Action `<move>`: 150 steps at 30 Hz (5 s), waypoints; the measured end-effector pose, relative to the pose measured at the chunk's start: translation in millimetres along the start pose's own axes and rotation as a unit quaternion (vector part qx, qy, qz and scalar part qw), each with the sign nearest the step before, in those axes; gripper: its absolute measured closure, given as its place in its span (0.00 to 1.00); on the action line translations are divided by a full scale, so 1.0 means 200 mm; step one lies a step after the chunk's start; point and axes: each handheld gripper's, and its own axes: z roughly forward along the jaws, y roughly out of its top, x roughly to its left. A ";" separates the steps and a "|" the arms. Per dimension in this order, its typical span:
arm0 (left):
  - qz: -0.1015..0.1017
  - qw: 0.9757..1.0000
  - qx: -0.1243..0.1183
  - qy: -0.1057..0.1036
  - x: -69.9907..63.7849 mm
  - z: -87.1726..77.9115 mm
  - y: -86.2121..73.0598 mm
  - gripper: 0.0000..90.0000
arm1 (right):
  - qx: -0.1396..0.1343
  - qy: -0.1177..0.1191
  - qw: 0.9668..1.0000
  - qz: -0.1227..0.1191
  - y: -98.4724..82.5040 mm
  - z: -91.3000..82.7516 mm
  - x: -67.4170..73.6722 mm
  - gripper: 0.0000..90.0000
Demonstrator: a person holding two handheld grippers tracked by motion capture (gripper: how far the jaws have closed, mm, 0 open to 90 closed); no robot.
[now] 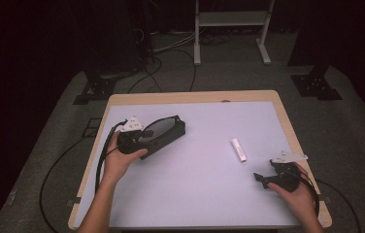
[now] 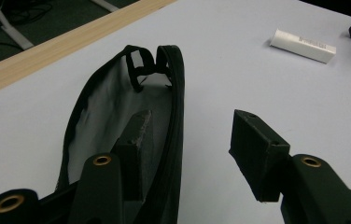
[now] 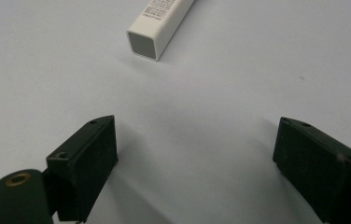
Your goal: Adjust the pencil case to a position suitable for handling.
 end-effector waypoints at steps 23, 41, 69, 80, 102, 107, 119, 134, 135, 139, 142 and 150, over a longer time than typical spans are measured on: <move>-0.001 0.999 0.037 -0.010 0.07 0.15 0.01 0.61 | 0.001 0.000 1.000 0.000 0.00 0.00 0.00 0.14; 0.008 0.998 0.064 -0.018 0.08 0.20 -0.01 0.86 | 0.000 0.000 1.000 0.000 0.00 0.00 0.00 0.14; 0.032 0.996 0.049 -0.069 -0.01 0.15 0.02 0.98 | 0.000 0.000 1.000 0.001 0.00 0.00 0.00 0.14; 0.049 0.993 0.056 -0.095 -0.10 0.10 0.02 0.98 | 0.000 0.000 1.000 0.000 0.00 0.00 0.00 0.14; 0.085 0.982 0.048 -0.159 -0.31 0.05 0.01 0.98 | 0.000 0.001 1.000 0.001 0.00 0.00 0.00 0.14; 0.093 0.979 0.051 -0.173 -0.35 0.07 0.01 0.98 | 0.000 0.001 1.000 0.000 0.00 0.00 0.00 0.14; 0.118 0.971 0.059 -0.202 -0.46 0.11 0.02 0.98 | 0.000 0.001 1.000 0.001 0.00 0.00 0.00 0.14; 0.133 0.961 0.073 -0.230 -0.56 0.16 0.02 0.98 | 0.000 0.001 1.000 0.001 0.00 0.00 0.00 0.14; 0.135 0.961 0.076 -0.231 -0.57 0.16 0.02 0.98 | 0.000 0.001 1.000 0.000 0.00 0.00 0.00 0.14; 0.135 0.960 0.080 -0.233 -0.57 0.17 0.01 0.96 | 0.000 0.001 1.000 0.000 0.00 0.00 0.00 0.14; 0.133 0.960 0.082 -0.231 -0.57 0.17 0.01 0.93 | 0.000 0.001 1.000 0.001 0.00 0.00 0.00 0.14; 0.126 0.962 0.068 -0.231 -0.56 0.15 0.02 0.81 | 0.000 0.001 1.000 0.000 0.00 0.00 0.00 0.14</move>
